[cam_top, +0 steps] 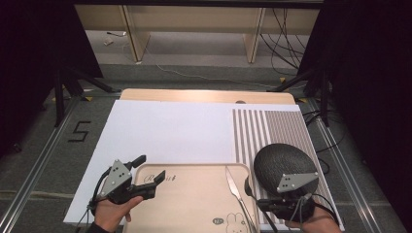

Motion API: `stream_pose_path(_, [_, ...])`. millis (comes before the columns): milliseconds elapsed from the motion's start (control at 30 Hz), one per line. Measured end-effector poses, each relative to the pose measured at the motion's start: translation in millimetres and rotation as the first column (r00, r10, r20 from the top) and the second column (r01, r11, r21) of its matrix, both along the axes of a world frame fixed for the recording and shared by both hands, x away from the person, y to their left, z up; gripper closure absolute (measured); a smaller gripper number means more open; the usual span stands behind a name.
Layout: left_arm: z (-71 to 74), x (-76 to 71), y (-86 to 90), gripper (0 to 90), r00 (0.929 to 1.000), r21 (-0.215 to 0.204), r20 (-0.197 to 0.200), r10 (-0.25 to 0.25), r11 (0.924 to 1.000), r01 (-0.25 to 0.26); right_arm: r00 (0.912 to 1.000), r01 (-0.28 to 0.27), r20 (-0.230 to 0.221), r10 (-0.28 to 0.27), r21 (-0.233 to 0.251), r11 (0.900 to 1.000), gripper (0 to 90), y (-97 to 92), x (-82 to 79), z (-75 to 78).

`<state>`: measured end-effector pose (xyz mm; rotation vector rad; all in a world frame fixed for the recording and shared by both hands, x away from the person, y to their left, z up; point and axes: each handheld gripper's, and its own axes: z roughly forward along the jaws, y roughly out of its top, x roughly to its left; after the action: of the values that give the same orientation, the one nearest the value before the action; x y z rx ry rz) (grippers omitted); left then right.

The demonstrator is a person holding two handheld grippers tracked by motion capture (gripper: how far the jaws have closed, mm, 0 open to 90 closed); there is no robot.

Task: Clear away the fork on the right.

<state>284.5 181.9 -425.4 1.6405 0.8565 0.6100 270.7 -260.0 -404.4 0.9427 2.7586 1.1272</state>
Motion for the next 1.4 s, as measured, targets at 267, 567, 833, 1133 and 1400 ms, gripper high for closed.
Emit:
stream_pose_path(267, [0.3, -0.3, 0.8, 18.9, 1.0000, -0.001, 0.002, 0.002, 1.0000, -0.002, 0.9990, -0.033, -0.029, 0.035, 0.052, 0.9981, 85.7, 34.5, 13.6, 3.1])
stream_pose_path(567, [0.0, 0.0, 0.5, 18.9, 1.0000, 0.001, 0.001, 0.002, 1.0000, -0.002, 0.9952, -0.052, -0.080, 0.057, 0.064, 0.9966, 85.7, 59.8, 17.4, -1.7])
stream_pose_path(833, [0.1, 0.0, 0.6, 18.9, 1.0000, -0.001, 0.001, 0.002, 1.0000, -0.002, 0.9885, -0.087, -0.121, 0.090, 0.034, 0.9957, 85.6, 86.1, 18.7, -12.0])
stream_pose_path(1133, [0.1, -0.2, 0.6, 18.9, 1.0000, 0.002, 0.002, 0.001, 1.0000, -0.001, 0.9834, -0.111, -0.146, 0.108, -0.016, 0.9937, 85.6, 102.4, 20.6, -23.6])
stream_pose_path(1400, [0.1, -0.3, 0.8, 18.9, 1.0000, 0.005, 0.004, -0.001, 1.0000, 0.001, 0.9744, -0.153, -0.176, 0.141, -0.060, 0.9864, 85.5, 113.8, 21.9, -32.9])
